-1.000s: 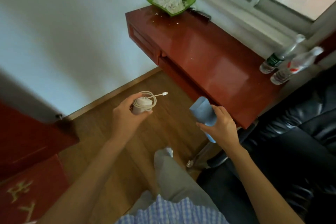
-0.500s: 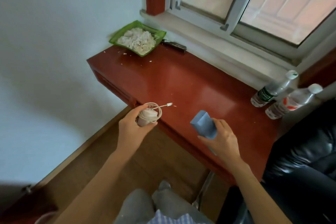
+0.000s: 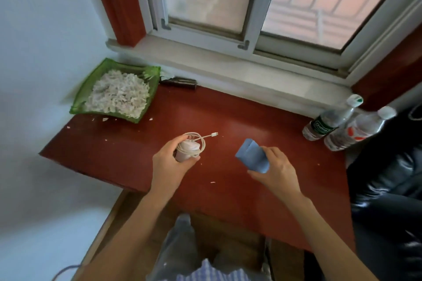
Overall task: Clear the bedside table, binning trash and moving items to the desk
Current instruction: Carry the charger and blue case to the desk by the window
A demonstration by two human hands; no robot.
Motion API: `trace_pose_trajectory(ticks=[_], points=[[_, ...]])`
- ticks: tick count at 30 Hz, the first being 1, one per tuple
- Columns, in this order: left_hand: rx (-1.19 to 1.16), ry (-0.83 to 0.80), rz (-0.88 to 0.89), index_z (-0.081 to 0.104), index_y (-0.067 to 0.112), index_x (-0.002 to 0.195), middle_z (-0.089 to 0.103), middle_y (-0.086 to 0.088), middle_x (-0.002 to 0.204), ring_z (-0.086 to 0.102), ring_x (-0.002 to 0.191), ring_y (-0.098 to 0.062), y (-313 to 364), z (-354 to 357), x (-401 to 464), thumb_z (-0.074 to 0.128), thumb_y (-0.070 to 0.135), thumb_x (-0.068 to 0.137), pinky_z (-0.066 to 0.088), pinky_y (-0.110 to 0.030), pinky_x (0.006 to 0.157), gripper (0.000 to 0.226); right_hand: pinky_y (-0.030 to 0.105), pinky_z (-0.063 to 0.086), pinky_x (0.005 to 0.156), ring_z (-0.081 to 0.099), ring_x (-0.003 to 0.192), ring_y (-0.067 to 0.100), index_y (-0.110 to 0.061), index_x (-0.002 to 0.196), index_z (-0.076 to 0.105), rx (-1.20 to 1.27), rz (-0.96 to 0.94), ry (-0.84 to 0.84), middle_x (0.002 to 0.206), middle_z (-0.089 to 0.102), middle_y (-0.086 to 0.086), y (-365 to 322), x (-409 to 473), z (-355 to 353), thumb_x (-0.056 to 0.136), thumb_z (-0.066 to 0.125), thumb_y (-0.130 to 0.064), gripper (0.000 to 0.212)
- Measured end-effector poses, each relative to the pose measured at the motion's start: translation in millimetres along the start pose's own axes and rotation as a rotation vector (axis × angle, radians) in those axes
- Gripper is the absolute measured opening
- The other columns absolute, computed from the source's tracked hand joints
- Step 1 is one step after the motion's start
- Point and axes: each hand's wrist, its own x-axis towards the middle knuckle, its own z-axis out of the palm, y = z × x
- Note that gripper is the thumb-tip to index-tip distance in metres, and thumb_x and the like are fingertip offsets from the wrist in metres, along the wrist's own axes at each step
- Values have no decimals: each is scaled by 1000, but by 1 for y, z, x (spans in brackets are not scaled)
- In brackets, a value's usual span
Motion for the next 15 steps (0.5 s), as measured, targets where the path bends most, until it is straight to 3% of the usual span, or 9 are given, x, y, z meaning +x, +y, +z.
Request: trace_pose_trajectory(ticks=[8, 15], points=[[-28, -84, 13, 65, 17, 111, 67, 6, 108, 62, 99, -7, -33, -15, 83, 86, 19, 61, 52, -32, 89, 54, 36, 50, 79, 55, 103, 22, -12, 126, 53, -100, 90, -90, 116, 57, 2, -31, 89, 28, 63, 81, -41, 75], [-30, -63, -76, 64, 23, 112, 65, 12, 105, 60, 96, 0, -60, -13, 123, 86, 18, 62, 52, -34, 89, 55, 38, 47, 86, 50, 111, 25, -14, 132, 46, -152, 37, -228, 120, 52, 4, -50, 182, 62, 66, 78, -40, 78]])
